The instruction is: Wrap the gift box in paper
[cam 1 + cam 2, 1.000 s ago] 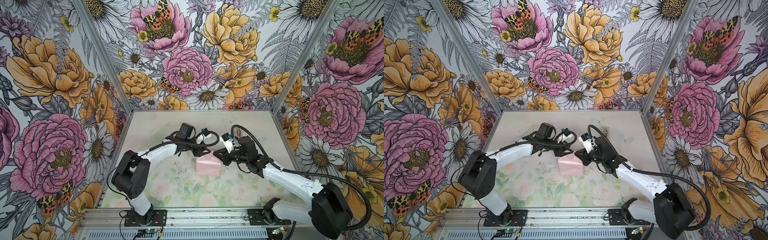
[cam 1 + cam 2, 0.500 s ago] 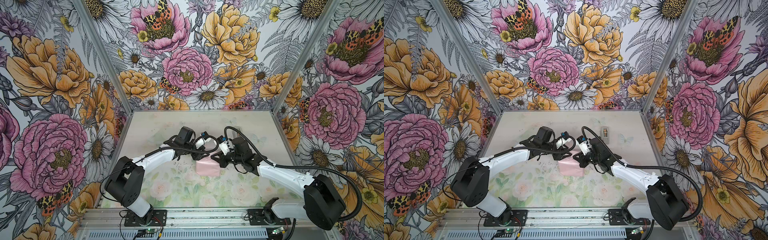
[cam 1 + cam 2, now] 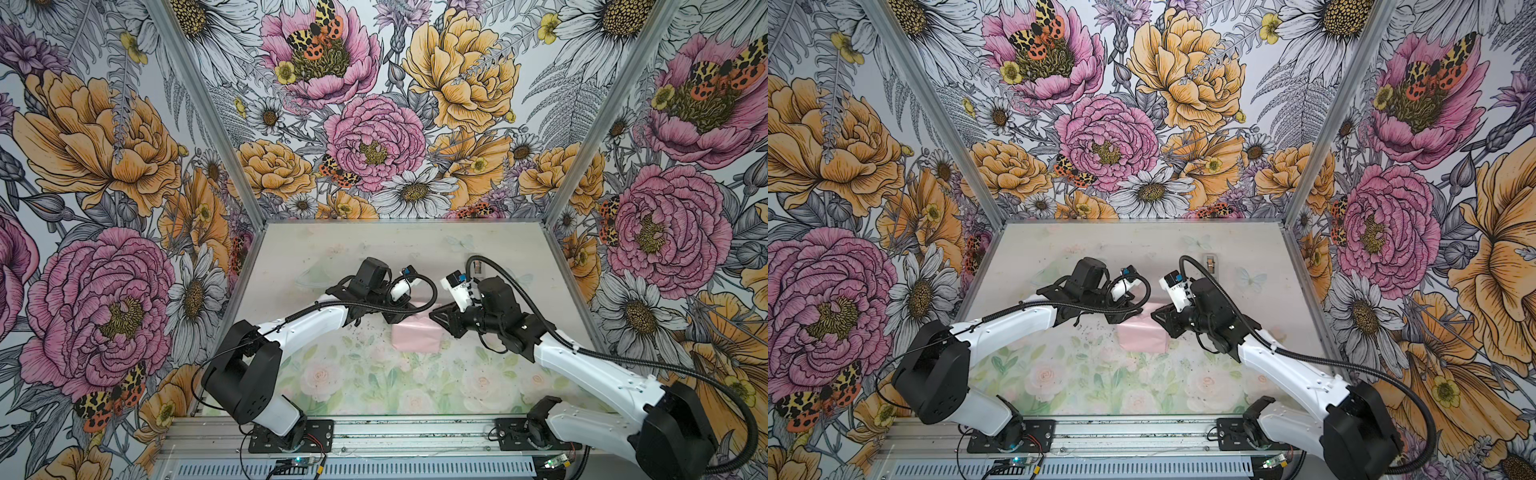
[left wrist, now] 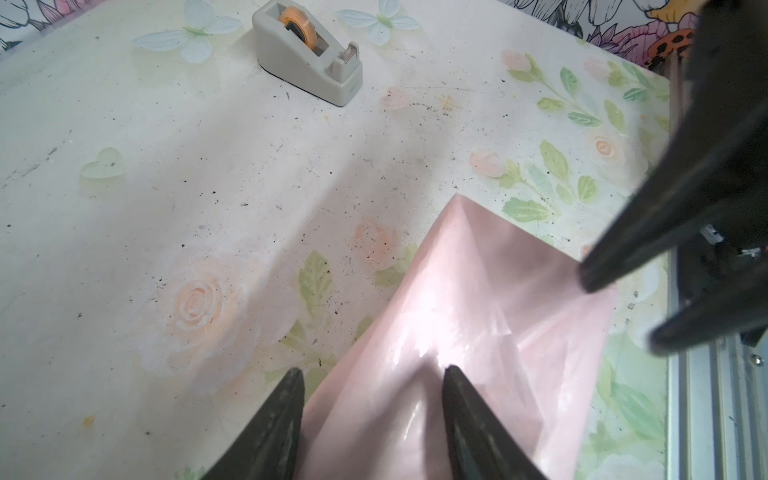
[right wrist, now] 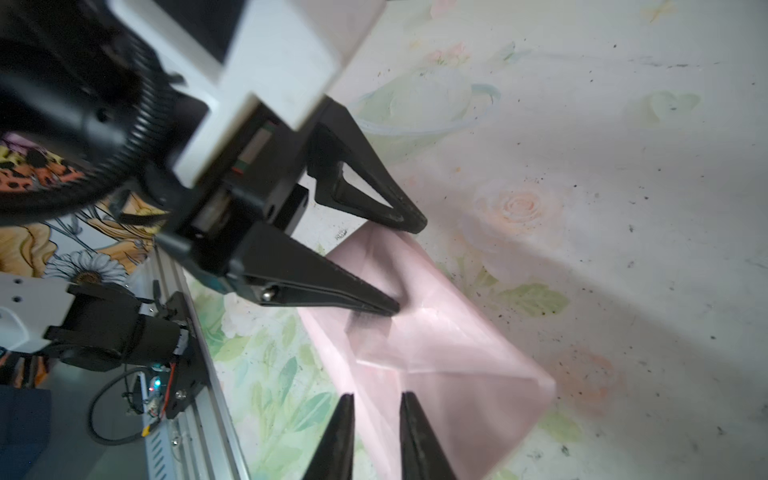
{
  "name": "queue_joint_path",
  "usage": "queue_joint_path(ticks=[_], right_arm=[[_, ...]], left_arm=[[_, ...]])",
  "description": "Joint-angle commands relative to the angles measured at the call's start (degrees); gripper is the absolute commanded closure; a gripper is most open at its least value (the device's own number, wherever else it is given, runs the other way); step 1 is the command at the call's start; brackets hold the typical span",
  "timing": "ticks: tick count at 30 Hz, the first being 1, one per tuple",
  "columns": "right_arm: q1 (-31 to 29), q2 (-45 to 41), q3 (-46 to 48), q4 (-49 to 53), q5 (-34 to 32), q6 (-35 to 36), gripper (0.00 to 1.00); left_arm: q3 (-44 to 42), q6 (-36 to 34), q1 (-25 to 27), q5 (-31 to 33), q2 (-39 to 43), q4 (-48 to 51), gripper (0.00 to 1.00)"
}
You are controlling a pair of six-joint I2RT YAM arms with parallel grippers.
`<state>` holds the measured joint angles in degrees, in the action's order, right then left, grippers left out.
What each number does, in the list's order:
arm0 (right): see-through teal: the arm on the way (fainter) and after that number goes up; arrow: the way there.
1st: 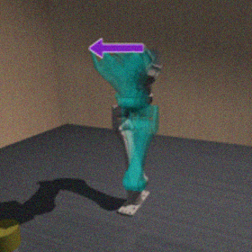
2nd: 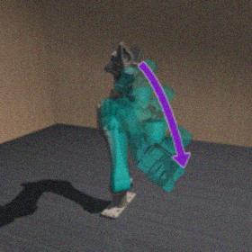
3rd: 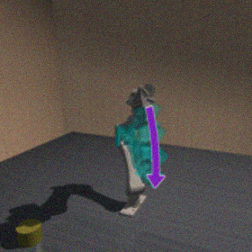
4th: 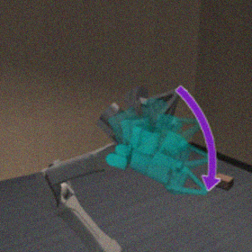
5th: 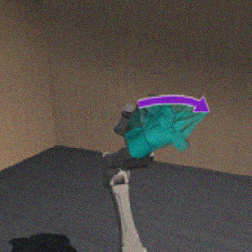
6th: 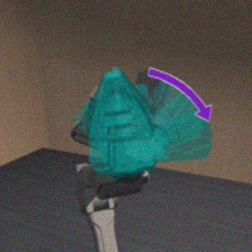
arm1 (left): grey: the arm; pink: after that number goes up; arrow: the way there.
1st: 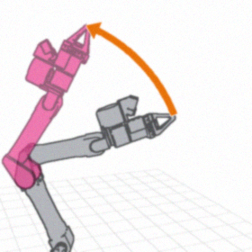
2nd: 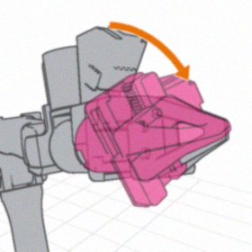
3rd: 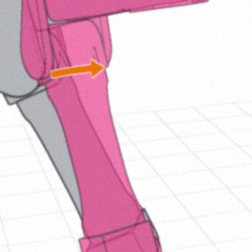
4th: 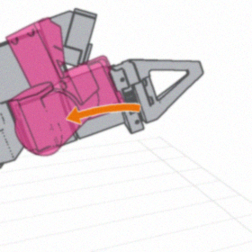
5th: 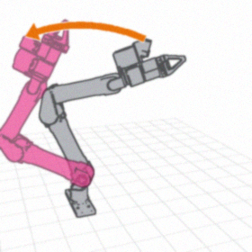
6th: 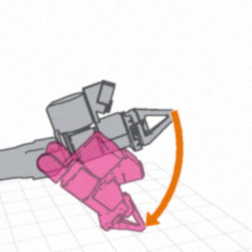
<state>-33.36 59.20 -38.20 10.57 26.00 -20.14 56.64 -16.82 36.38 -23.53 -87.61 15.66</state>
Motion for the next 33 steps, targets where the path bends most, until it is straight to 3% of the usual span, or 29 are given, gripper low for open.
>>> queue_joint_path(ticks=[1,7,11,18,33], right_arm=[[-1.66,-7.79,4.63,1.04,-2.67,-8.41,0.84],[-7.99,-14.54,14.99,-5.83,-7.68,-17.91,0.86],[-11.51,-9.00,18.90,-14.96,-7.78,-19.34,0.87],[-11.77,3.92,17.65,-23.66,-9.61,-18.21,0.87],[2.01,19.12,7.35,-25.60,-4.74,-13.49,0.91]], left_arm=[[-1.93,0.02,0.34,4.41,-2.30,6.23,0.45],[-1.97,0.98,0.31,4.57,-2.29,6.29,0.45],[-1.87,1.15,0.27,4.64,-2.39,6.28,0.45],[-2.06,1.87,0.24,4.51,-1.60,6.24,0.45],[-0.90,7.65,-1.25,9.59,-0.80,6.22,0.45]])
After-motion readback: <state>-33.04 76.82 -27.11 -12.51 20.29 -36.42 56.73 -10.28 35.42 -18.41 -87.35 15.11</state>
